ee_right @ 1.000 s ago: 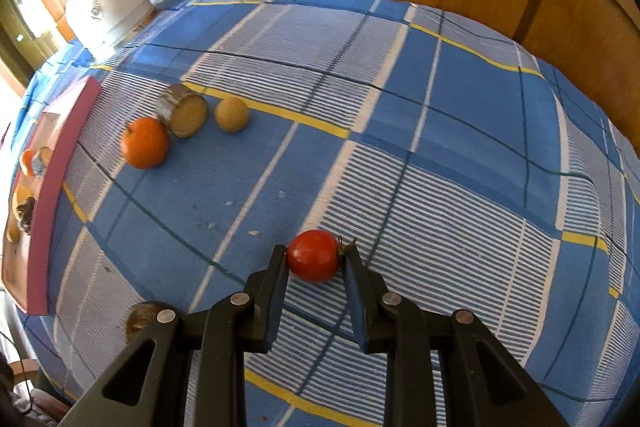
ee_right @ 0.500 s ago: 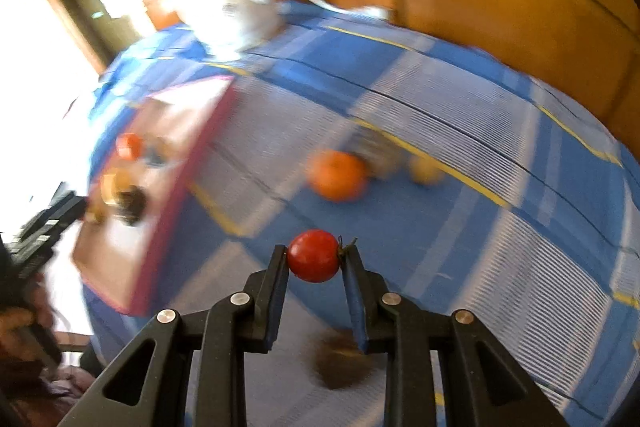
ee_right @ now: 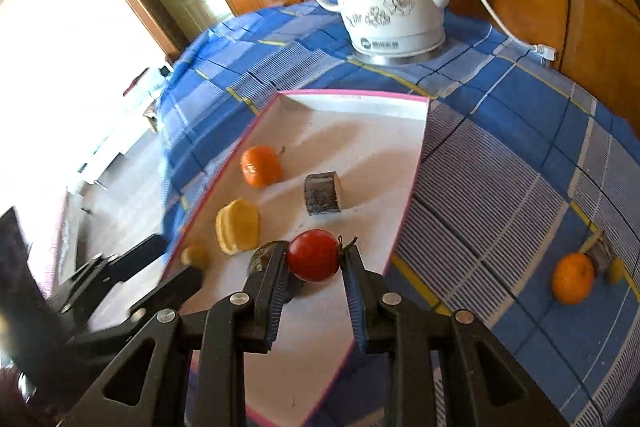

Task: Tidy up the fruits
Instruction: 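Carry the red tomato into the tray and open the right tool, then move the left tool to the orange and close its fingers on it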

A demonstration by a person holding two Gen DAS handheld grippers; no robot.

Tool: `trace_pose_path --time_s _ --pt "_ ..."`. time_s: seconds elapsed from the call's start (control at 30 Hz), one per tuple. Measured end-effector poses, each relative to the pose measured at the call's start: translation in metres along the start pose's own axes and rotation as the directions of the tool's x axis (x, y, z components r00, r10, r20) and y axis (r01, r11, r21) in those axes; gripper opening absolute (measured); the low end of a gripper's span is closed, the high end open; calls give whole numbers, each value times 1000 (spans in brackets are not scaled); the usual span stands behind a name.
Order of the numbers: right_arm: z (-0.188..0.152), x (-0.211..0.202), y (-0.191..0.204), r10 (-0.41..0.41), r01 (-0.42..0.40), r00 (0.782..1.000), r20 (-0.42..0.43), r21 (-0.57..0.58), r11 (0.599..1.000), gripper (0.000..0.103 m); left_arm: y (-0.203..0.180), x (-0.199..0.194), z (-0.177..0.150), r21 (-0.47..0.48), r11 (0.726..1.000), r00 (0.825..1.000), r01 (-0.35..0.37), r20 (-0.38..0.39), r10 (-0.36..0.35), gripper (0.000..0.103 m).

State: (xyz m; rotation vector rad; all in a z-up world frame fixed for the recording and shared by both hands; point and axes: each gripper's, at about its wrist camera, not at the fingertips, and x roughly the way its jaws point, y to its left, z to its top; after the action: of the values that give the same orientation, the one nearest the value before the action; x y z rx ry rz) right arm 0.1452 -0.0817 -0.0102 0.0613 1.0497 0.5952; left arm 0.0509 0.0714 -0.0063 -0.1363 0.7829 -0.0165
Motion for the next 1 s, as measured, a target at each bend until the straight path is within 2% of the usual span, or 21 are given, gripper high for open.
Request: trace_pose_path --time_s 0.13,0.23,0.3,0.53,0.73,1.0 --pt "0 9 -4 -18 18 1000 -17 27 999 35 4 1 -2 -8 1000 1000 5 -7 -6 57" --pt "-3 5 -8 -1 1 1000 -13 38 999 39 3 3 -3 -13 1000 1000 10 -11 -10 57" --pt "-5 -3 -10 -8 8 1000 5 46 999 45 2 2 -3 -11 1000 1000 13 -12 -13 57" --pt "-22 -43 -35 -42 38 998 51 79 996 46 -5 -1 -4 9 1000 1000 22 -8 -22 57" --pt "-49 -74 -75 -127 122 991 33 117 986 47 -13 -3 -4 32 999 999 32 -7 -32 57" --pt "-89 -112 -135 -233 226 972 10 212 951 47 -29 -5 -6 81 996 999 43 -6 -43 57"
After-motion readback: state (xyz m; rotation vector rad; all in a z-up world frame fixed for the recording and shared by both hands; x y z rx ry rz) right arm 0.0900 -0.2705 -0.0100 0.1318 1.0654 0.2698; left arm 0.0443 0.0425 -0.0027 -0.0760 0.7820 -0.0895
